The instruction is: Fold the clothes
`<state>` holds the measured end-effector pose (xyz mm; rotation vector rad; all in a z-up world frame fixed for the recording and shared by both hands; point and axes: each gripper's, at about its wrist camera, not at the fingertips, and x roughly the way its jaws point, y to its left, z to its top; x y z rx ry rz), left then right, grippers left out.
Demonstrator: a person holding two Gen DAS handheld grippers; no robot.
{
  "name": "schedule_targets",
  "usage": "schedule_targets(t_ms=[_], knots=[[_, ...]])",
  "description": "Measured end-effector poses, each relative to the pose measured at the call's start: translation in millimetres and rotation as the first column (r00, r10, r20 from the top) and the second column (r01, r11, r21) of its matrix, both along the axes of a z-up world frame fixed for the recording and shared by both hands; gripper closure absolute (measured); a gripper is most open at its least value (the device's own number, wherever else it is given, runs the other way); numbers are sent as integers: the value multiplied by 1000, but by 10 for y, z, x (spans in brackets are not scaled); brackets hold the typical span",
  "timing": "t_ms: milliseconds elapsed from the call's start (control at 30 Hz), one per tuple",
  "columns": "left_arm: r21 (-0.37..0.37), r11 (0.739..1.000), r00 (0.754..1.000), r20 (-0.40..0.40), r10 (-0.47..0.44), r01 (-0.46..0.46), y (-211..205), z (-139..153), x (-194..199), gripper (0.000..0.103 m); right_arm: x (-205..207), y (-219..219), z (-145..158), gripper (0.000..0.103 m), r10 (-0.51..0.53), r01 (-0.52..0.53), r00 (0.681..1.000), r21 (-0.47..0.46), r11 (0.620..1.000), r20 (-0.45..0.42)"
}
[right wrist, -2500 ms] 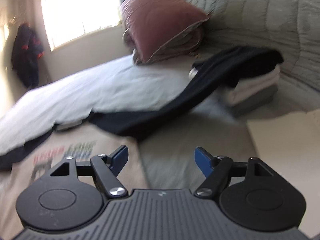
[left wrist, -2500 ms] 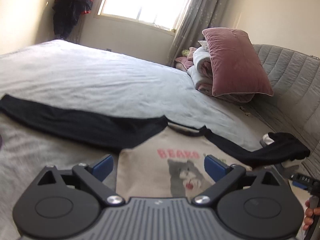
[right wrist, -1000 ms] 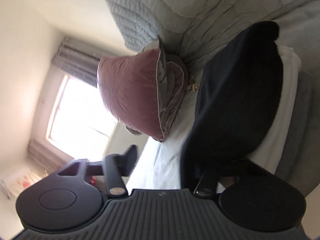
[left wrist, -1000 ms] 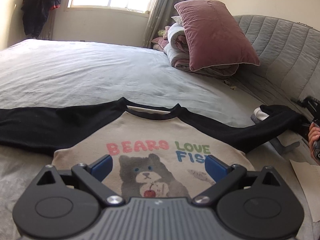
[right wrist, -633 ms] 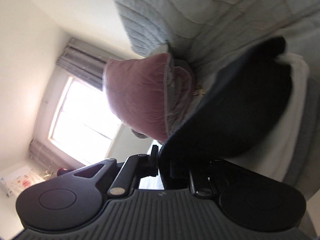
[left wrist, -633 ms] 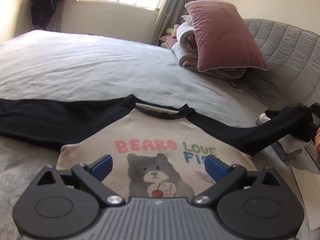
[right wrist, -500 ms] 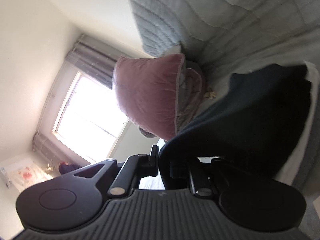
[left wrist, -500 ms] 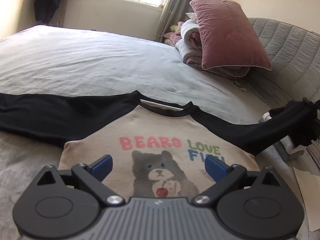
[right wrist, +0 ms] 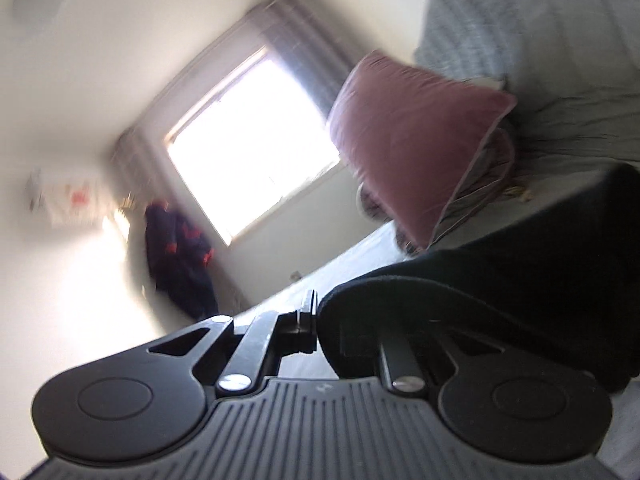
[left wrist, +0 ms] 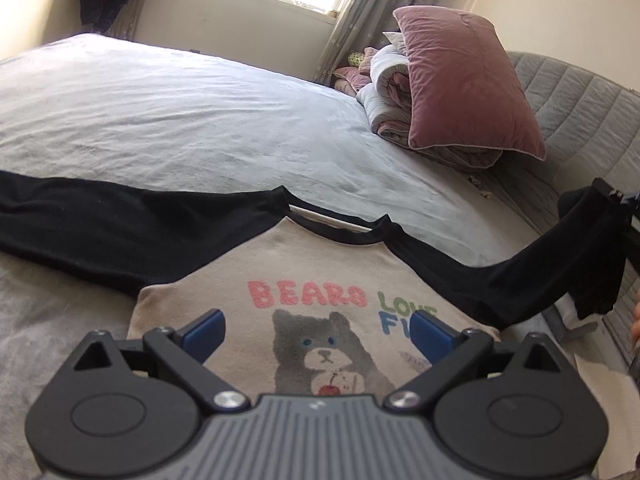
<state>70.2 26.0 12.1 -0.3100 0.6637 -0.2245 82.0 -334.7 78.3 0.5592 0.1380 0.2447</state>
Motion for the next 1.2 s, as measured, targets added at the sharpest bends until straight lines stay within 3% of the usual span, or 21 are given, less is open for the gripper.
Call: schedule_targets(t_ms=[167, 333, 500, 800, 933, 1000, 1067, 1200], knots=[[-13, 1000, 1000, -8, 9, -10, 35, 6, 16, 4, 158, 292, -56, 89, 64, -66, 998, -131, 989, -16], [-17, 1000, 1000, -8, 11, -11, 43, 17, 23, 4, 276, 517, -249, 89, 118, -133, 989, -186, 974, -89], [-32, 999, 1000, -18, 22, -23, 63, 13, 36, 4, 238, 932, -448, 89, 194, -235, 968, -308, 922, -160], [-54, 998, 999, -29, 25, -26, 128, 22, 63, 4, 260, 1299, -842, 89, 256, -370, 911, -365, 854, -325], [-62, 998, 999, -33, 13, -15, 109, 29, 65, 4, 279, 1405, -1001, 85, 256, -437, 858, -372, 819, -445], [-60, 998, 999, -35, 4, -6, 93, 24, 74, 4, 249, 1440, -990, 80, 251, -464, 837, -391, 795, -486], [-58, 998, 999, -31, -9, 7, 67, 29, 75, 4, 165, 1437, -901, 53, 255, -488, 824, -404, 774, -506], [-48, 998, 999, -19, -35, 34, 8, 50, 57, 4, -23, 1337, -672, 48, 247, -517, 801, -422, 745, -545]])
